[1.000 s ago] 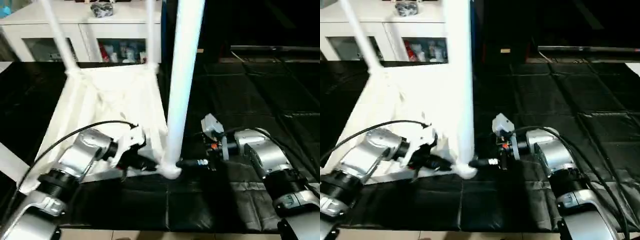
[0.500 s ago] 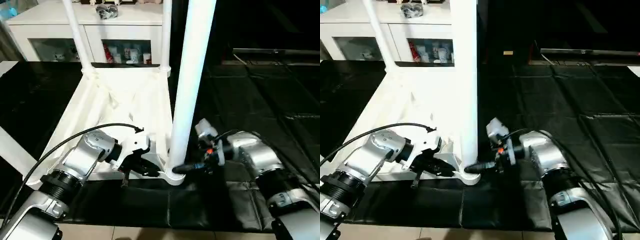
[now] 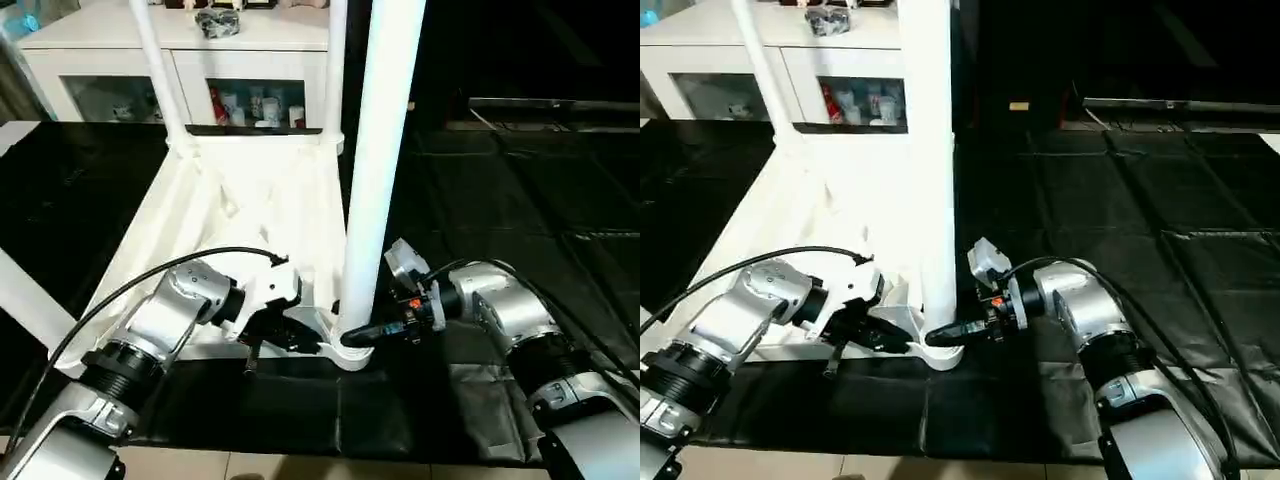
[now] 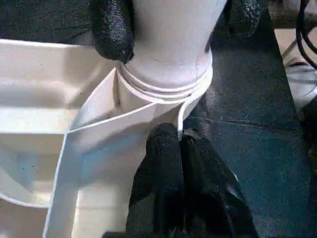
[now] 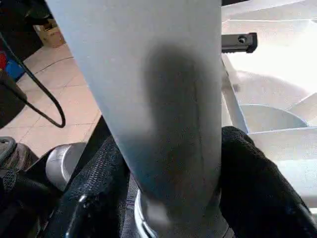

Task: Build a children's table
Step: Rotate leg to tighten

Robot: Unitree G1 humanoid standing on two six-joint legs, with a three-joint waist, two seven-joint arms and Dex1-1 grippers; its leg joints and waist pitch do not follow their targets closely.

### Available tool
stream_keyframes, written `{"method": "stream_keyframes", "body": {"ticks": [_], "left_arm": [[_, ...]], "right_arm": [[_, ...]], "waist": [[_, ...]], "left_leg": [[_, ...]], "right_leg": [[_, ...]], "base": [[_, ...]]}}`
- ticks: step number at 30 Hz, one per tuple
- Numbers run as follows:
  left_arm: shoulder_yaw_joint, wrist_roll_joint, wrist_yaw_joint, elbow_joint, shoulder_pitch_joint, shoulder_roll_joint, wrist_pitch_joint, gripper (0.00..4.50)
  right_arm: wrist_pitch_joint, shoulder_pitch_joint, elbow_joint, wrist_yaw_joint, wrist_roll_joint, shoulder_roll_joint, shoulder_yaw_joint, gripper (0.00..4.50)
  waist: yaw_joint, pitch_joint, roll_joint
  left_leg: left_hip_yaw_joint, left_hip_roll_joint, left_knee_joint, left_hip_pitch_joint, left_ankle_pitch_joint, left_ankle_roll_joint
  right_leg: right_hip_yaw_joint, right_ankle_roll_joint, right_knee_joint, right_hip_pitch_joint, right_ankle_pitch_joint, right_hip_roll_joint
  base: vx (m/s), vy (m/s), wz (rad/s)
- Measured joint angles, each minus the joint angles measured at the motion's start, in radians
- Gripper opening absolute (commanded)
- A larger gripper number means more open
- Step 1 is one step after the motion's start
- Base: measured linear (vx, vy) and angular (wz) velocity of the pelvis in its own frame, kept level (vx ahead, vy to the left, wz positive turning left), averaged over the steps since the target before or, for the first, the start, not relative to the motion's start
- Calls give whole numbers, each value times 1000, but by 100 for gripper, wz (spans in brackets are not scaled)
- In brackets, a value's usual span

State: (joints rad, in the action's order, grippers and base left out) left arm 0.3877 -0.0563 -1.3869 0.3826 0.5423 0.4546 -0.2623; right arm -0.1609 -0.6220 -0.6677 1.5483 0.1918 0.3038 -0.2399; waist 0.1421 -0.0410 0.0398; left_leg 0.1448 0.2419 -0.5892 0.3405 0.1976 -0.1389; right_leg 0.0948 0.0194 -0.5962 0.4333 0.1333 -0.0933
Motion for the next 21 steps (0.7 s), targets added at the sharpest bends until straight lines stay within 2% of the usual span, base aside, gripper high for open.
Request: {"method": "stream_keyframes", "body": {"ticks": [6, 9, 13, 15, 18, 19, 21], "left_arm": [[-20, -10, 28, 17, 0, -30, -39, 0], [-50, -6, 98, 54, 9, -53, -70, 0], [-98, 19, 263, 117, 43, -130, -113, 0], [-110, 21, 324, 131, 51, -164, -128, 0], [-159, 22, 478, 185, 76, -251, -148, 0], [-165, 22, 510, 192, 80, -266, -154, 0], [-177, 23, 544, 195, 80, -278, -155, 0]], "right_arm": [[-21, 32, 29, -40, 6, -1, 29, 218], [-26, 43, 37, -165, -6, -23, 60, 216], [-36, 42, 36, -444, -50, -97, 121, 210], [-44, 39, 37, -530, -65, -114, 139, 209], [-56, 19, 20, -759, -105, -181, 190, 207], [-54, 13, 15, -817, -116, -196, 193, 207], [-48, 4, 4, -887, -124, -220, 196, 204]], "waist": [[0, 1, 3], [-7, 3, 9], [-52, 5, 13], [-66, 5, 15], [-87, 5, 16], [-93, 5, 16], [-106, 5, 16]], "left_leg": [[0, 0, 0, -1, 0, 0], [0, 0, 0, -3, 0, 0], [-1, -2, -1, -7, 0, 0], [-2, -2, -1, -8, 0, 0], [-5, -1, 0, -5, 0, 0], [-6, -1, 0, -4, 0, 0], [-10, -1, 0, -2, 0, 0]], "right_leg": [[0, 0, 0, 0, 0, 0], [0, 0, 0, -1, 0, 1], [2, -1, 2, -3, 0, 1], [5, -1, 7, -3, 0, 1], [13, -1, 20, -4, 0, 0], [21, -1, 24, -4, 0, -2], [27, -1, 33, -7, 0, -3]], "base": [[0, 0, 0], [0, 0, 0], [0, 0, 0], [0, 0, 0], [0, 0, 0], [0, 0, 0], [0, 0, 0]]}}
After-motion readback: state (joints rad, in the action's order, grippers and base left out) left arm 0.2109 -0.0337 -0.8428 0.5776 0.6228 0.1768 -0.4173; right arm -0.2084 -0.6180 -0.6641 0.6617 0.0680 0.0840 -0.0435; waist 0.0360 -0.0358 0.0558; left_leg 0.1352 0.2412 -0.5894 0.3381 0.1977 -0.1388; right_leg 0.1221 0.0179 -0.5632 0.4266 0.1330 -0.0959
